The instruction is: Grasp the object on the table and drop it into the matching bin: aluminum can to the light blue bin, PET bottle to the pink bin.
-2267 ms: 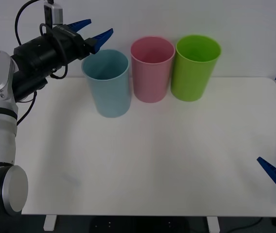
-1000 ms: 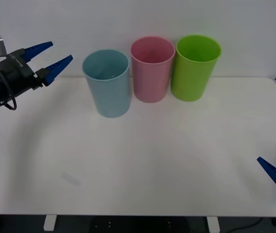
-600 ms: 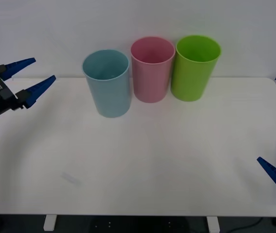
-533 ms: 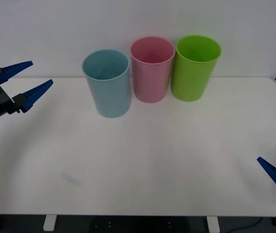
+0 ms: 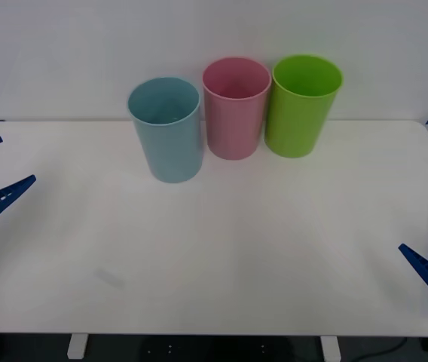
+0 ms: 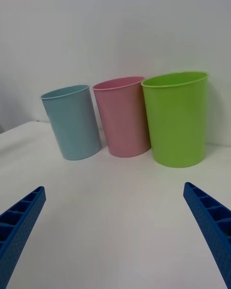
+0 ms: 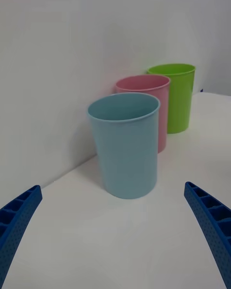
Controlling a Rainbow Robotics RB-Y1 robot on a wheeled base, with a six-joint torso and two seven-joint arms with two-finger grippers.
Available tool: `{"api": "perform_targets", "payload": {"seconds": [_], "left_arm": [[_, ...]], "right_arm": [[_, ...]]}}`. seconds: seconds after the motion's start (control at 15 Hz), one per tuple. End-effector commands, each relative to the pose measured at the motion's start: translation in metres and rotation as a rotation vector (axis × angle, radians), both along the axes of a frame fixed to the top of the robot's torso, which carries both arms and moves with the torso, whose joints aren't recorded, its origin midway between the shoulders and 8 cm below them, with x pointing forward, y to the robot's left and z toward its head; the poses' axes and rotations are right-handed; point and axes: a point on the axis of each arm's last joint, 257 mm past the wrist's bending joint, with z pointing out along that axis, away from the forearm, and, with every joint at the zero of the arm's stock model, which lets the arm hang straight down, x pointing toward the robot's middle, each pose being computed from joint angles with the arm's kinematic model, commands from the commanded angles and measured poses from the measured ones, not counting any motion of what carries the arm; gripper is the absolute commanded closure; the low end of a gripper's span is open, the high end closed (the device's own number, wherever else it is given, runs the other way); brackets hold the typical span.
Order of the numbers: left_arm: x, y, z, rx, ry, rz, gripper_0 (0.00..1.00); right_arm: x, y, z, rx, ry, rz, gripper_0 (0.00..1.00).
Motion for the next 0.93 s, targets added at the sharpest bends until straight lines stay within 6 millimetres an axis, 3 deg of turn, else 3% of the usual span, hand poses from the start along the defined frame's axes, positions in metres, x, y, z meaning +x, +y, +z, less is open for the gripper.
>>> {"api": "perform_targets", "payload": {"seconds": [0.07, 0.47, 0.93], "left_arm": [[-0.021, 0.02, -0.01, 0.002, 0.036, 0.018, 0.0], [-0.055, 0.042, -0.025, -0.073, 0.084, 0.06, 0.0], [-0.066, 0.047, -0.039, -0.075, 0.118, 0.074, 0.0]], "right_arm": [[0.0, 0.0, 0.0, 0.0, 0.0, 0.0, 0.0], [0.0, 0.0, 0.0, 0.0, 0.0, 0.0, 0.0], [0.0, 0.0, 0.0, 0.0, 0.0, 0.0, 0.0]]}}
